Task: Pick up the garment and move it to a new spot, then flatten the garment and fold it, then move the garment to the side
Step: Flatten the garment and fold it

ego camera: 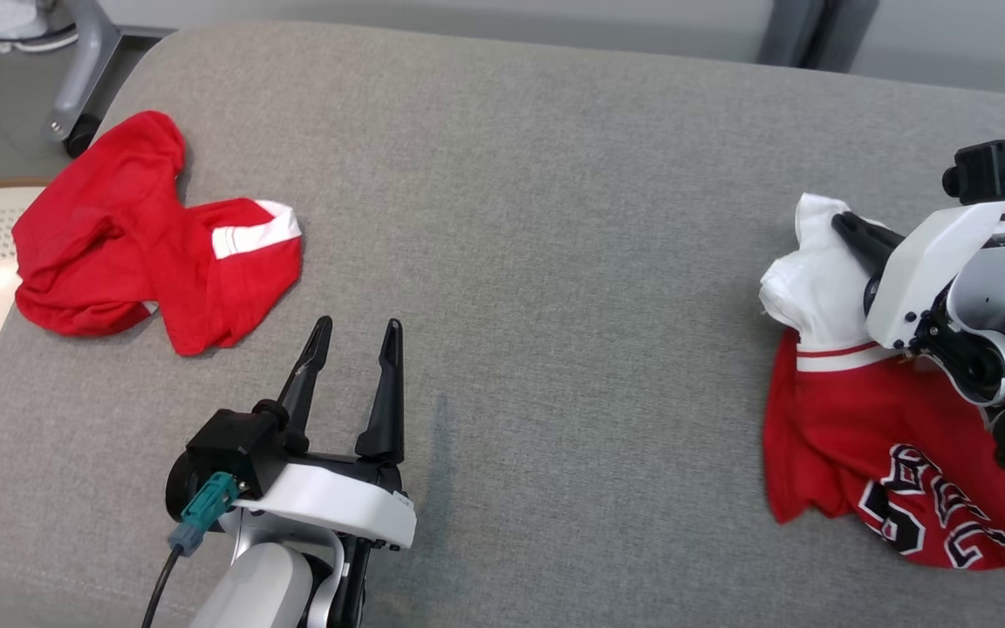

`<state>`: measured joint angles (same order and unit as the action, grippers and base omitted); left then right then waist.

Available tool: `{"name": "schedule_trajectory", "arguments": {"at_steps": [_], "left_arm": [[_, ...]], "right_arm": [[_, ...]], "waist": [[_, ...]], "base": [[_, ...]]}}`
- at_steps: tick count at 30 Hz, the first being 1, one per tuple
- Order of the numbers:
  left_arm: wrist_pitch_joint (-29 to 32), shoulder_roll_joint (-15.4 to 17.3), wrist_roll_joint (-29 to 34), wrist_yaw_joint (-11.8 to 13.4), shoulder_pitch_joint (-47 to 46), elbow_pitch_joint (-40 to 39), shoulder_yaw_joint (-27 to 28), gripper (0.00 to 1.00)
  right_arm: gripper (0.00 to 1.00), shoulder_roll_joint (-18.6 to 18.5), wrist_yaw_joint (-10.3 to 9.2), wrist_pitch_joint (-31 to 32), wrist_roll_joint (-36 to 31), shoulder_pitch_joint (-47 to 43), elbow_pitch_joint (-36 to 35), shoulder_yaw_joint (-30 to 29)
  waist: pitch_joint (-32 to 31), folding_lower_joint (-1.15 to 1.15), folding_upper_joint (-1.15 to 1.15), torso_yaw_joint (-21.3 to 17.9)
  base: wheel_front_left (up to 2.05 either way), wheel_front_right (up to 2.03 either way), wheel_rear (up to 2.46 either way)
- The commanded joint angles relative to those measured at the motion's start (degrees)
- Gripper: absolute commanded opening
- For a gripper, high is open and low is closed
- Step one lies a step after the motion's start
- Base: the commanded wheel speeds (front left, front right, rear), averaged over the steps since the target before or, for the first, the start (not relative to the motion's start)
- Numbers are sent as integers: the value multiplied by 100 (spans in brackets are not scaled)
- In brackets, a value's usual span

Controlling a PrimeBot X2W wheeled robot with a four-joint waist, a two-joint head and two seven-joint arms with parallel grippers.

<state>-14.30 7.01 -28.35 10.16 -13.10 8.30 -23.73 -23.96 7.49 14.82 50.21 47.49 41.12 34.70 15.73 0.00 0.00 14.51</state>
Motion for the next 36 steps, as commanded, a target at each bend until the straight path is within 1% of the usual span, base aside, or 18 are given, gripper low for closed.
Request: {"name": "schedule_trajectory", "arguments": {"at_steps": [1,7,12,18,20,22,25,28,31,32,35,36], "left_arm": [[5,61,-14,-4,29,11,14,100],[105,144,-43,58,193,-2,-2,100],[158,238,-69,91,349,-40,9,100],[267,332,-108,142,531,-156,2,100],[299,347,-110,156,585,-193,-18,100],[305,352,-117,163,602,-227,-36,100],[320,356,-122,191,658,-259,-52,100],[330,380,-129,207,682,-293,-50,100],[346,402,-143,208,666,-322,-52,100],[342,404,-143,209,655,-322,-63,100],[354,411,-142,216,609,-333,-70,100],[352,413,-143,211,592,-331,-77,100]], "right_arm": [[0,-70,1,-234,109,15,-92,43],[0,-264,1,-793,237,-237,-517,242],[0,-425,1,-1038,319,-542,-980,352],[0,-662,1,-1319,427,-1251,-1805,161],[0,-735,1,-1399,475,-1616,-2129,-8],[0,-816,0,-1490,386,-2040,-2383,-207],[0,-766,1,-1552,314,-2776,-2744,-589],[0,-661,1,-1425,140,-3514,-3019,-1005],[0,-418,1,-1160,-34,-4154,-3249,-1357],[5,-366,1,-1032,-138,-4328,-3291,-1457],[36,-137,1,-681,-488,-4696,-3442,-1751],[49,-53,1,-569,-609,-4794,-3480,-1836]], "waist": [[-169,0,0,-154],[-599,0,0,-508],[-916,0,0,-804],[-1236,0,0,-1237],[-1283,0,0,-1351],[-1317,0,0,-1430],[-1345,0,0,-1518],[-1338,0,0,-1601],[-1297,0,0,-1673],[-1285,0,0,-1687],[-1242,0,0,-1724],[-1231,0,0,-1731]], "base": [[0,0,0],[0,0,0],[0,0,0],[0,0,0],[0,0,0],[0,0,0],[0,0,0],[0,0,0],[0,0,0],[0,0,0],[0,0,0],[0,0,0]]}}
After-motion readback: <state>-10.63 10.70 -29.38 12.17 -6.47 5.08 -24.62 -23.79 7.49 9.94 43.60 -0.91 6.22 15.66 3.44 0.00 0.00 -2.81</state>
